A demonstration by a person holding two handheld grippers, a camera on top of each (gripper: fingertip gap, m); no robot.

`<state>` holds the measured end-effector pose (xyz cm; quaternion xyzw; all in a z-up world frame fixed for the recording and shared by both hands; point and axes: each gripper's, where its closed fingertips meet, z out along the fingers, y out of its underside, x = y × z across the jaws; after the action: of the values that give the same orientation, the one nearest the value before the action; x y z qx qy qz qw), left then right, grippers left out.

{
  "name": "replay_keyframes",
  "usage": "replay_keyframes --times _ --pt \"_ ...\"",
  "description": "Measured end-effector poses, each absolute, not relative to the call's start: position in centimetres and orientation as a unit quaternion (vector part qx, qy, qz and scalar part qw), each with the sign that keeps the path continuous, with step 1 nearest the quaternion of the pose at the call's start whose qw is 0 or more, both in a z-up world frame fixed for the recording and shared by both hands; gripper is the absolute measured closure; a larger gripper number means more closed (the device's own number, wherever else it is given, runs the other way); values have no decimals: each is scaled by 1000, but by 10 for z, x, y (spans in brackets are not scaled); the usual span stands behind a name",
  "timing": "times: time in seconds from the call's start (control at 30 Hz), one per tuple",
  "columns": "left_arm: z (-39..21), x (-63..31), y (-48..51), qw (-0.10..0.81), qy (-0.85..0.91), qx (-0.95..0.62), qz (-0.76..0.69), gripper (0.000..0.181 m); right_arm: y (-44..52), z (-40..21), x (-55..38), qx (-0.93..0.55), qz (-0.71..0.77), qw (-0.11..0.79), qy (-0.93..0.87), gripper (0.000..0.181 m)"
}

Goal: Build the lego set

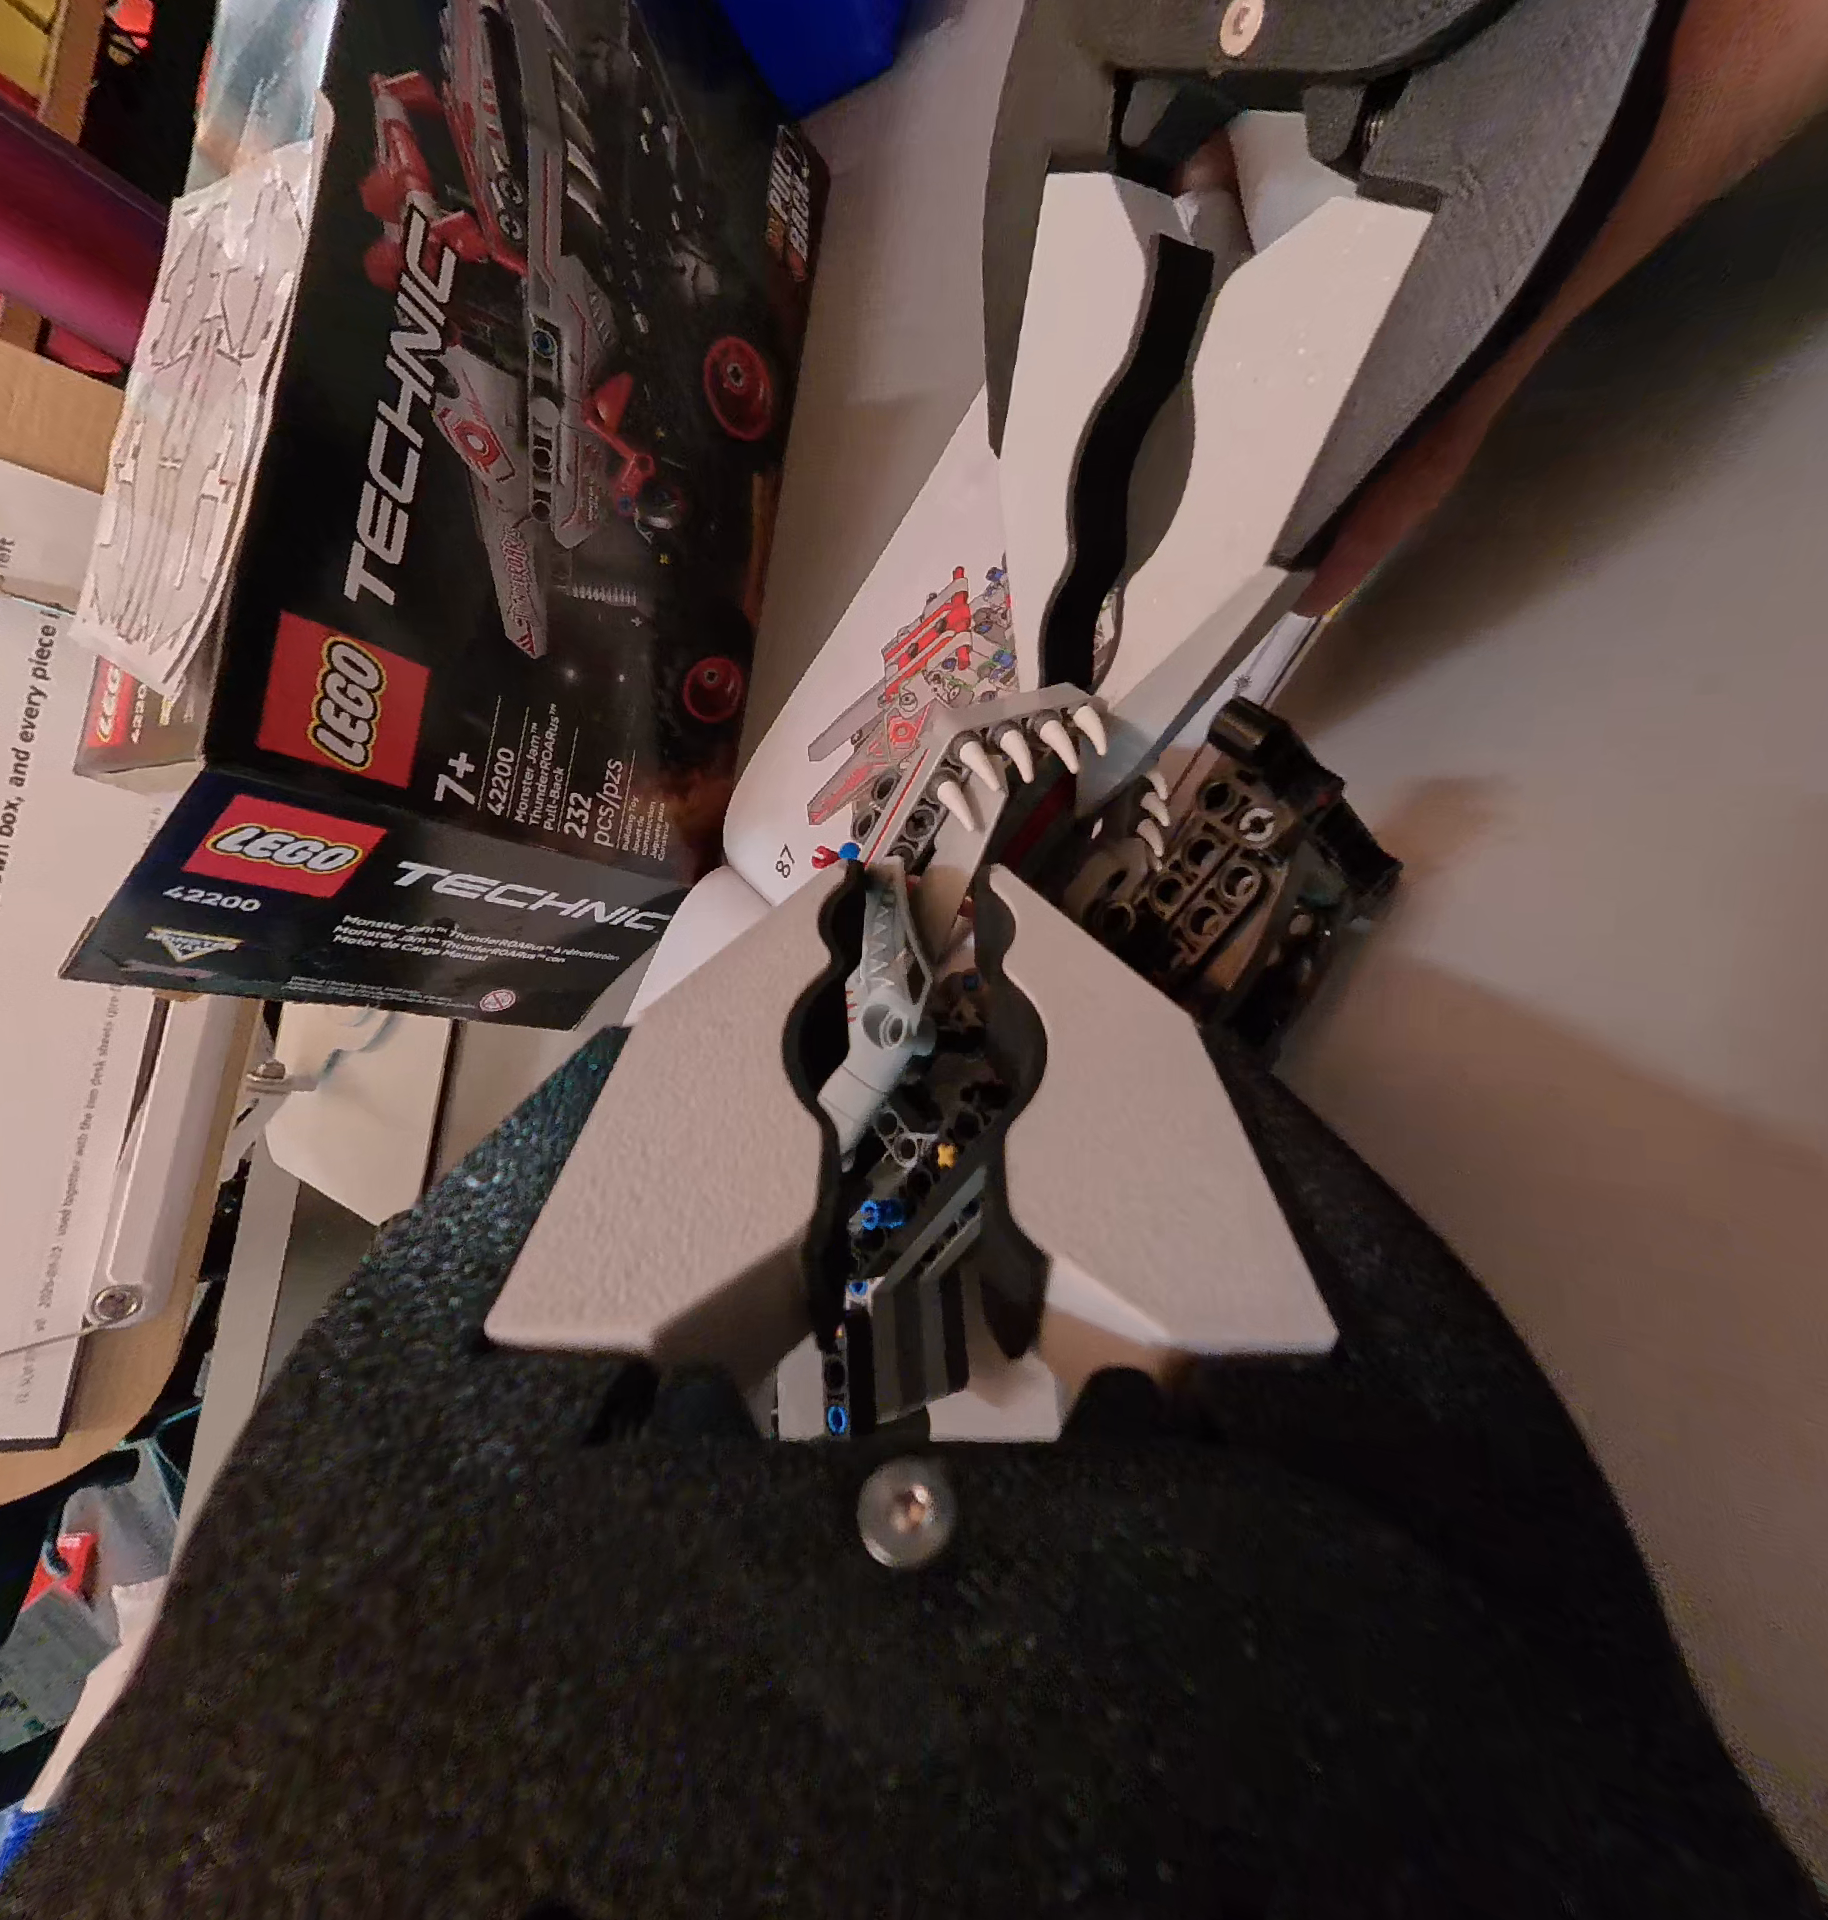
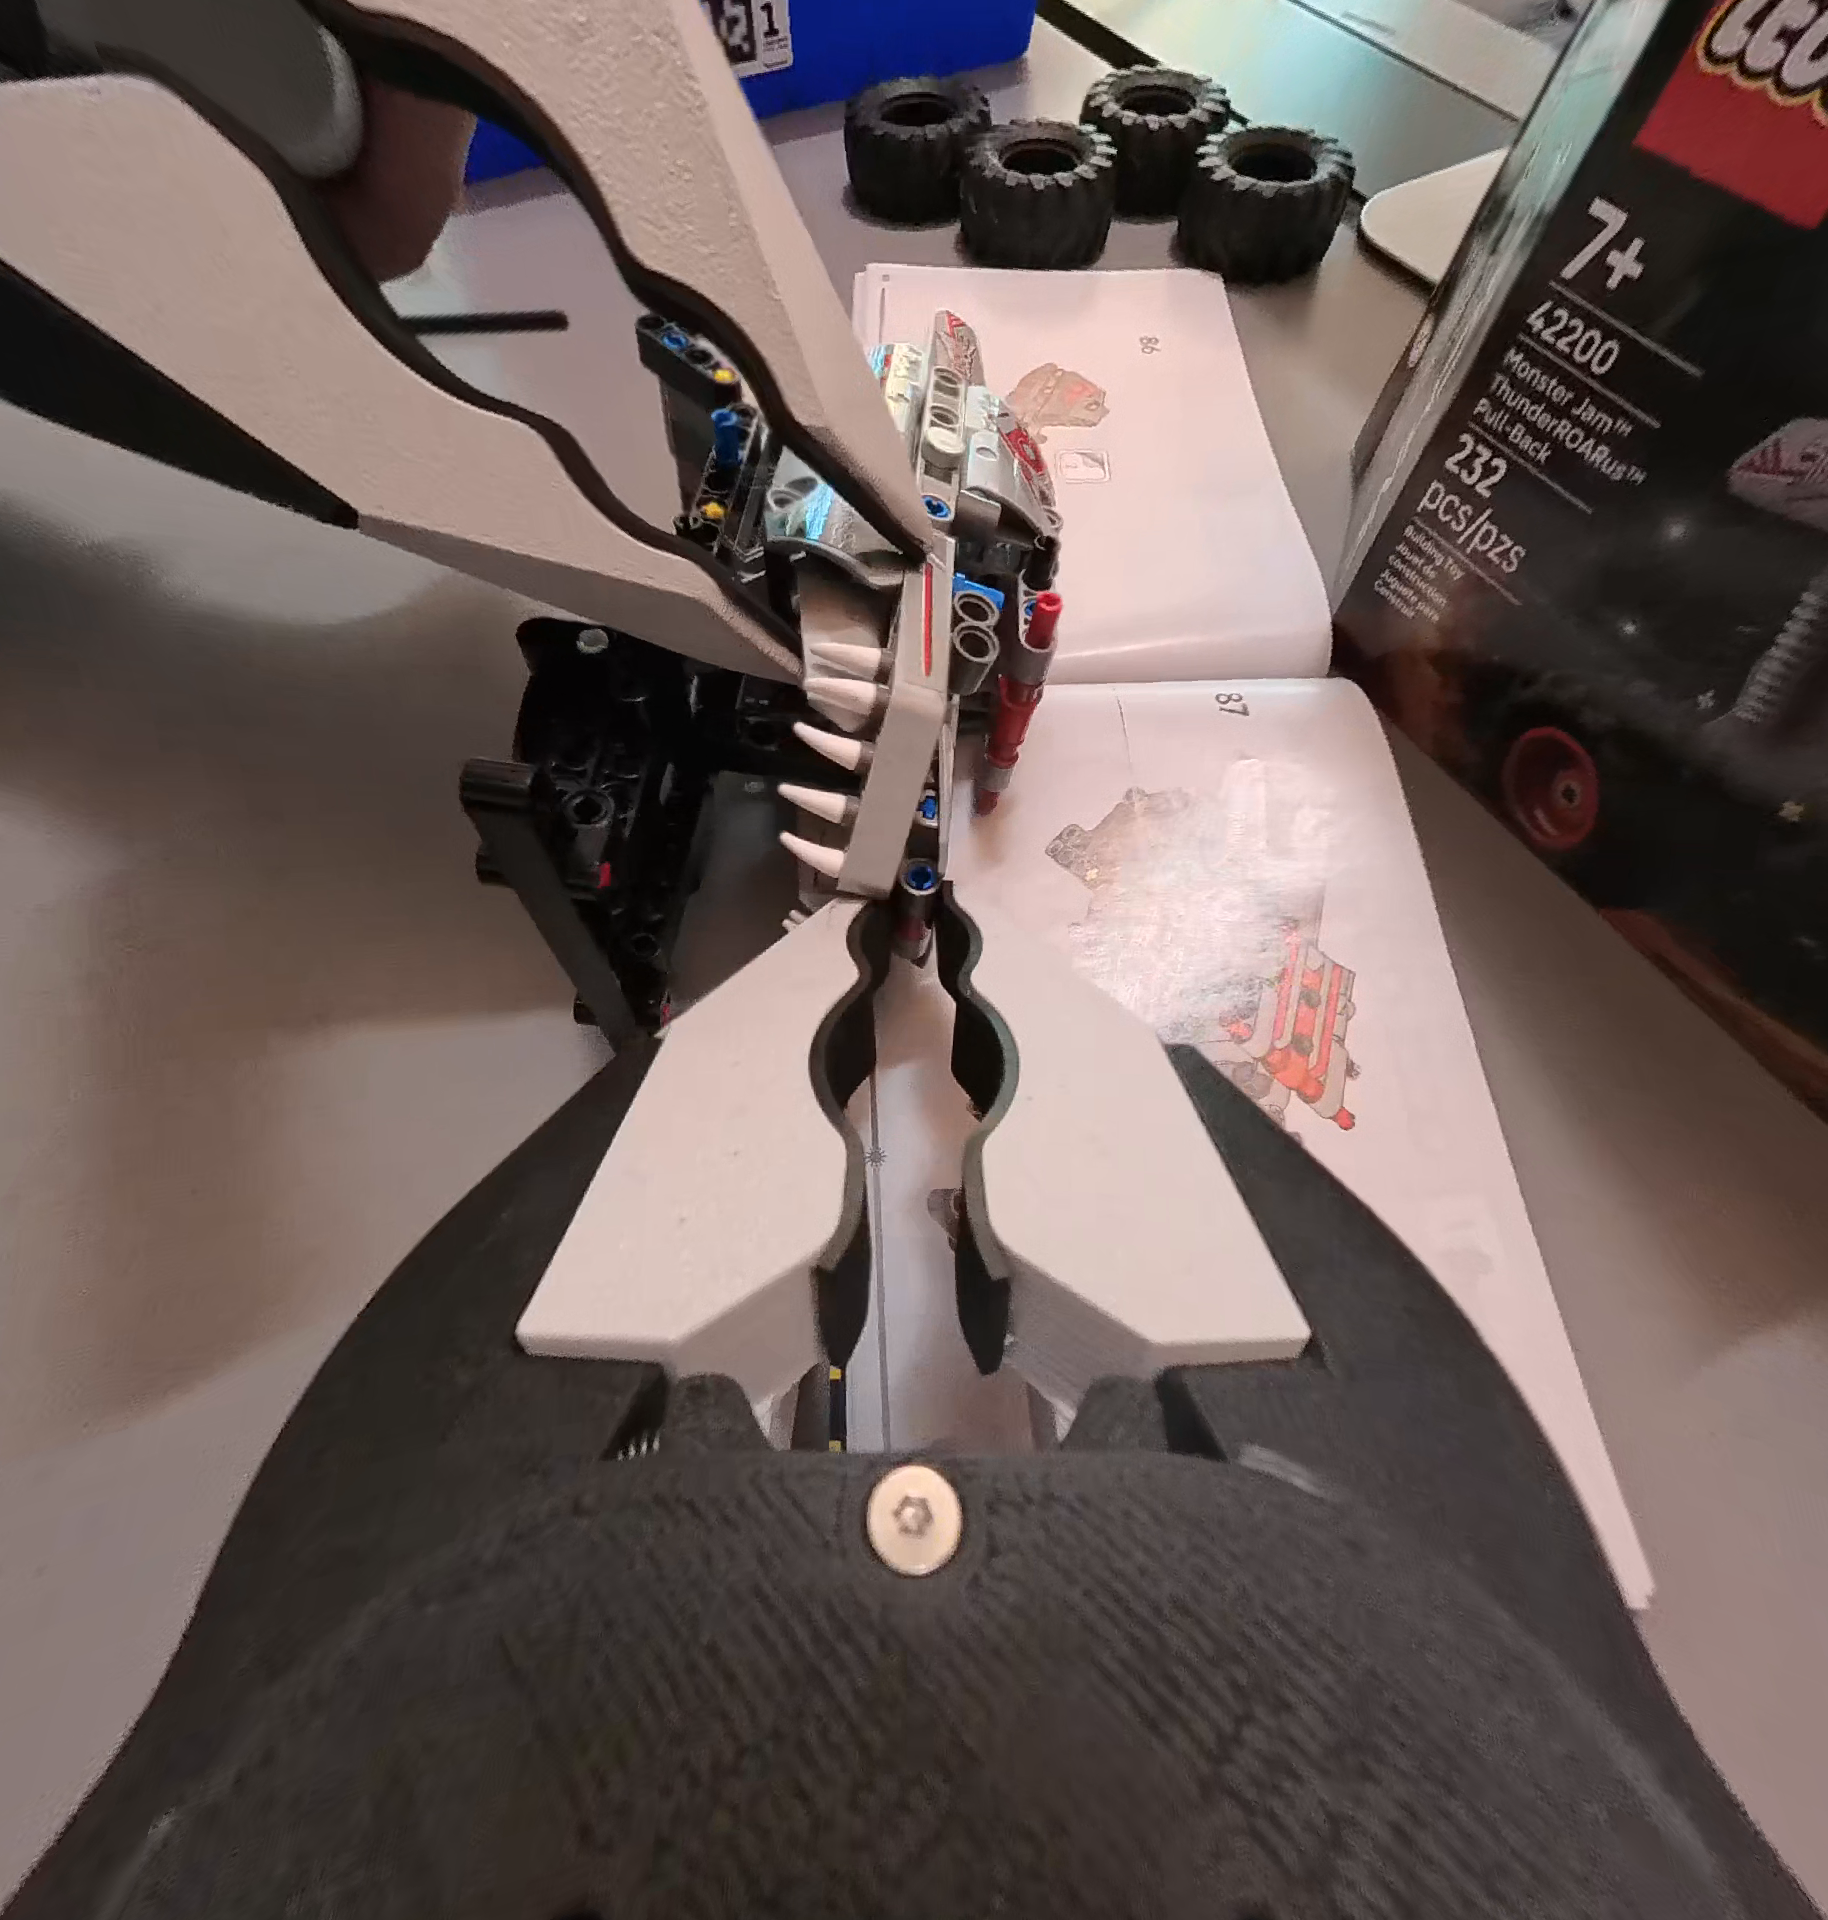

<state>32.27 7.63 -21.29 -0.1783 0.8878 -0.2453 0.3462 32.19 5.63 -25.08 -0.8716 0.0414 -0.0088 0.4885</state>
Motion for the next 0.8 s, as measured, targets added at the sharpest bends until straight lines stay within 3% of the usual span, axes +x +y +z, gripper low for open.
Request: replay_keyframes --times 0.3,0.8 --pt "-210 314 79 318 903 -120 -264 163 57 -246 318 -865 -62 498 1 175" --pt "-204 290 84 417 877 -47 -234 164 60 -228 301 -808 -235 533 -92 174"
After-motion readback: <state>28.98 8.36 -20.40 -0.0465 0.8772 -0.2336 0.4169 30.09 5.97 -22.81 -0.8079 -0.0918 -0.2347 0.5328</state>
